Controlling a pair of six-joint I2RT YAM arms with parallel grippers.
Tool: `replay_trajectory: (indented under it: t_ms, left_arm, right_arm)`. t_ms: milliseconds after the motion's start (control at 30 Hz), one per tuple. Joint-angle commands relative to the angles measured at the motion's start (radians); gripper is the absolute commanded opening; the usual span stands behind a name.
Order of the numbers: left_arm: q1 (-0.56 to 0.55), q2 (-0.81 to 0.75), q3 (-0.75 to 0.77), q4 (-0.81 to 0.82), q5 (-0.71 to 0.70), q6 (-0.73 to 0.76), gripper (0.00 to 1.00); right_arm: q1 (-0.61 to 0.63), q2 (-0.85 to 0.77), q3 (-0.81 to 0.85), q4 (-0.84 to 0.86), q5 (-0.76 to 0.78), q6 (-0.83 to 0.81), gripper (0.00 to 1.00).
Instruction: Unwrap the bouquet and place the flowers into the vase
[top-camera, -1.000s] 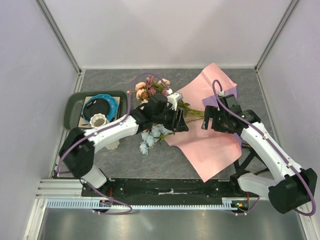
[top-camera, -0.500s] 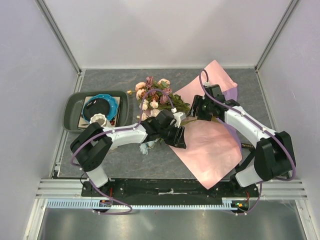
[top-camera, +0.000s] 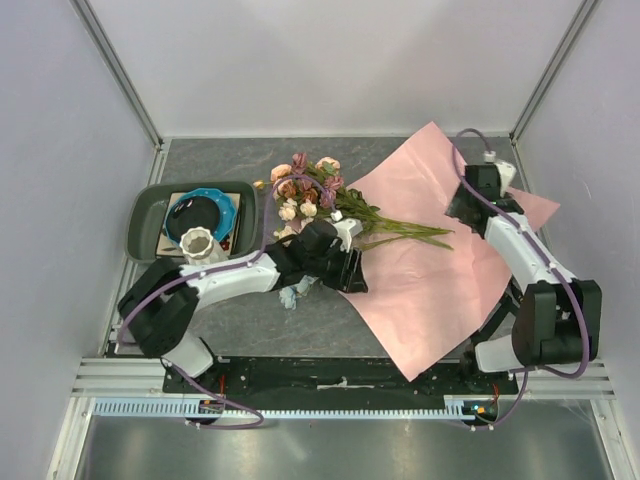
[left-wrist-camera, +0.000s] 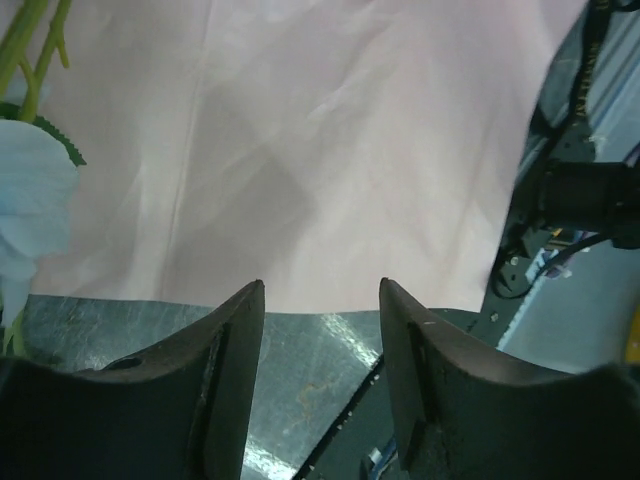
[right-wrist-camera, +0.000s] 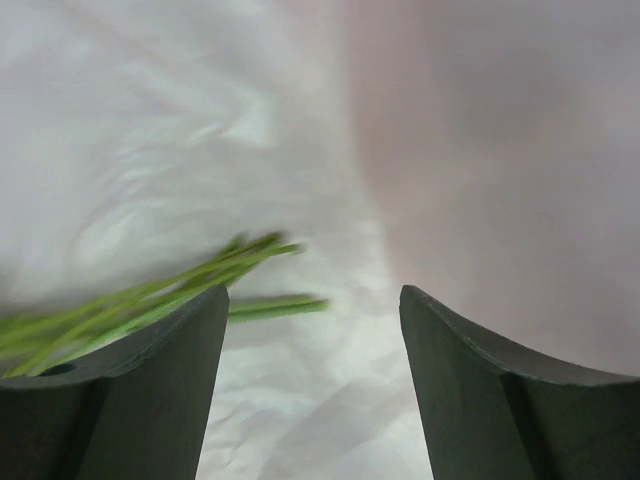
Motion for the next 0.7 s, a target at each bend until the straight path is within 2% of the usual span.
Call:
replay_trajectory:
  t_ms: [0,133,200,267,300,400,600,667]
  left_arm:
    - [0.001,-0.194,0.051,-0.066,-0.057,0.033,0.58]
    - [0.009,-0.332,0.08,-0.152,-0.11,0.067,0.61]
    - [0.015,-0.415,0.08,-0.193,-0.13,0.075,0.6]
    - [0.02,-0.467,0.077,-0.21,-0.139,0.078,0.61]
    - [0.02,-0.49,0.074,-0.222,-0.14,0.078,0.61]
    - [0.02,-0.561,0.074,-0.259,-0.145,0.082,0.61]
    - [0.021,-0.601,0.064,-0.281,-0.162,0.085,0.61]
    - [0.023,-0.595,0.068,-0.285,-0.15,0.084,0.61]
  right_arm:
    - [0.204,0.101,0.09,0.173,-0.302,-0.283,0.77]
    - [0.309,0.173,0.13,0.234,-0.267,-0.504,0.78]
    - [0.316,0.184,0.12,0.286,-0.339,-0.555,0.75]
    - [0.319,0.187,0.117,0.305,-0.443,-0.631,0.67]
    - [0.321,0.187,0.11,0.326,-0.477,-0.647,0.59]
    - [0.322,0.215,0.133,0.288,-0.546,-0.737,0.45]
    - [0.321,0.348,0.221,0.118,-0.451,-0.938,0.24]
    - [0.321,0.383,0.224,0.115,-0.451,-0.967,0.24]
